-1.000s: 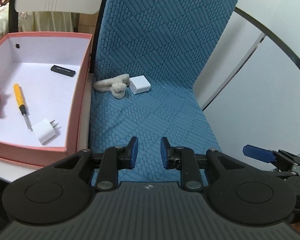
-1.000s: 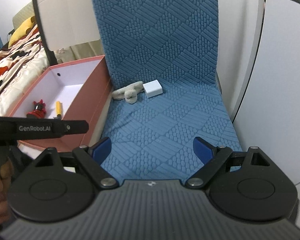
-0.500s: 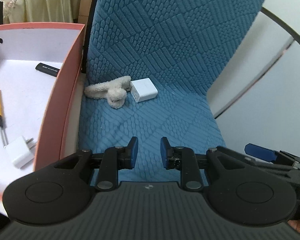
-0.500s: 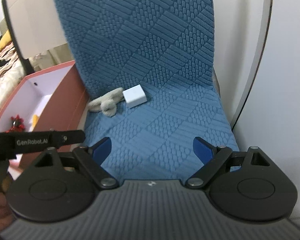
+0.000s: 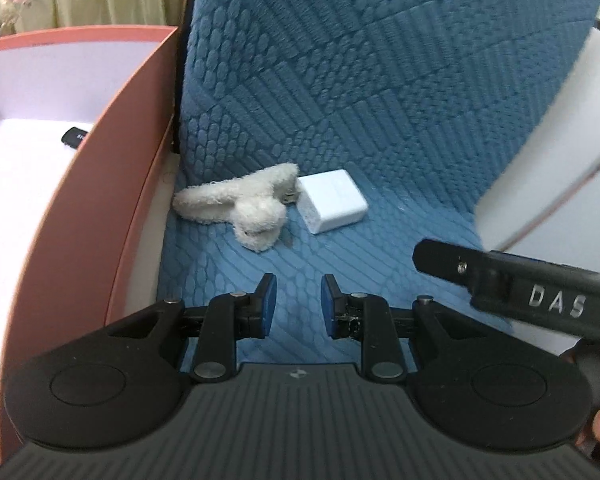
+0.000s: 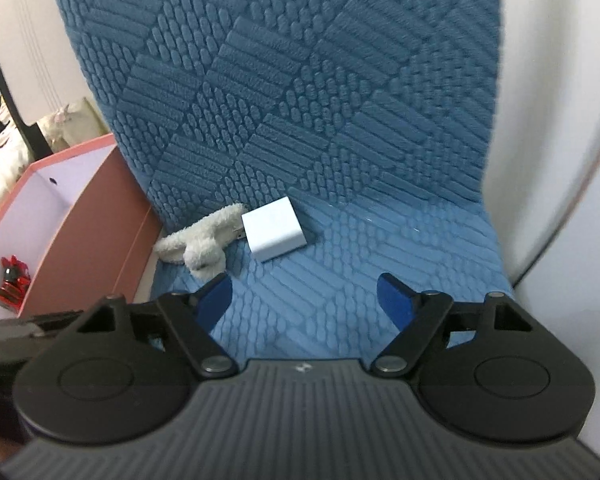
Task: Organize rigid objects
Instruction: 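Grasp the white fluffy toy with the left gripper while the right gripper grasps the white charger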
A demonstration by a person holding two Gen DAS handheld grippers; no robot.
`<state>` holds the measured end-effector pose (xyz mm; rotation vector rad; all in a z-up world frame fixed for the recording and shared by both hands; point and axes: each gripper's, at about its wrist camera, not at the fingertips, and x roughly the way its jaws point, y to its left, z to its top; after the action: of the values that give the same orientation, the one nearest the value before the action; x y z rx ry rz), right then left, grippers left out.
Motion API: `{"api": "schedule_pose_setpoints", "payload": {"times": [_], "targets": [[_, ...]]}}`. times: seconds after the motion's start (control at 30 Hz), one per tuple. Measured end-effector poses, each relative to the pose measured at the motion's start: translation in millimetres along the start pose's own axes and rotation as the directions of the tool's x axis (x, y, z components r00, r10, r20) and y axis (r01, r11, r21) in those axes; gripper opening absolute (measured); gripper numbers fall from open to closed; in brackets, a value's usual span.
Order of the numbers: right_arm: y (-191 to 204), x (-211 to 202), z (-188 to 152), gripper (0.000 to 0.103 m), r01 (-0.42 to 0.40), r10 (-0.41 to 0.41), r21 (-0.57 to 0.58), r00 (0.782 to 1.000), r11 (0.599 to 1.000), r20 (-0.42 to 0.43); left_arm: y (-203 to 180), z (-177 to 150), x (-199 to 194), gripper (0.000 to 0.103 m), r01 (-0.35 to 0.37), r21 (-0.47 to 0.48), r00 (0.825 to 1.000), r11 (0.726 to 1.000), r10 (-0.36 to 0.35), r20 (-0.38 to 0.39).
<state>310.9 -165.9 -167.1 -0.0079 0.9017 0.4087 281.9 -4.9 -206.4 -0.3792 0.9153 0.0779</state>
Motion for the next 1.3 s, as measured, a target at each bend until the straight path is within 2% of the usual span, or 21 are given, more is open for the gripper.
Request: {"api": "schedule_pose_setpoints", "payload": {"times": [0.1, 0.17, 0.3, 0.47, 0.6, 0.93, 1.3], "targets": [[-1, 19, 9, 0.08, -0.026, 0.026, 0.001, 0.999, 1.0, -0.018, 2, 3, 15, 0.028, -0.026, -0.004, 1.0, 1.0, 0.026, 0.004], [0, 33, 15, 0.074, -0.04, 0.04, 0.004, 0.998, 0.999, -0.039, 3, 5, 24, 0.028, -0.049, -0.005, 0.999, 0.999, 0.049, 0.014], [5, 52, 28, 0.073, -0.048, 0.046, -0.031, 0.997, 0.998, -0.061, 5, 8, 40, 0.032, -0.085, -0.009, 0.996, 0.996, 0.085, 0.022], [10, 71, 44, 0.073, -0.051, 0.044, -0.091, 0.996, 0.995, -0.075, 8, 12, 52, 0.033, -0.107, -0.005, 0.994, 0.994, 0.107, 0.031], [8, 90, 48, 0.073, -0.062, 0.051, -0.093, 0.992, 0.994, -0.116, 8, 15, 60, 0.043, -0.108, 0.0, 0.993, 0.994, 0.108, 0.042], [21, 112, 52, 0.073, -0.084, 0.061, -0.135, 0.984, 0.987, -0.165, 5, 18, 84, 0.043, -0.127, 0.015, 0.989, 0.992, 0.125, 0.077], [21, 124, 50, 0.069, -0.067, 0.038, -0.159, 0.983, 0.985, -0.179, 3, 20, 85, 0.038, -0.129, 0.02, 0.987, 0.991, 0.126, 0.098]]}}
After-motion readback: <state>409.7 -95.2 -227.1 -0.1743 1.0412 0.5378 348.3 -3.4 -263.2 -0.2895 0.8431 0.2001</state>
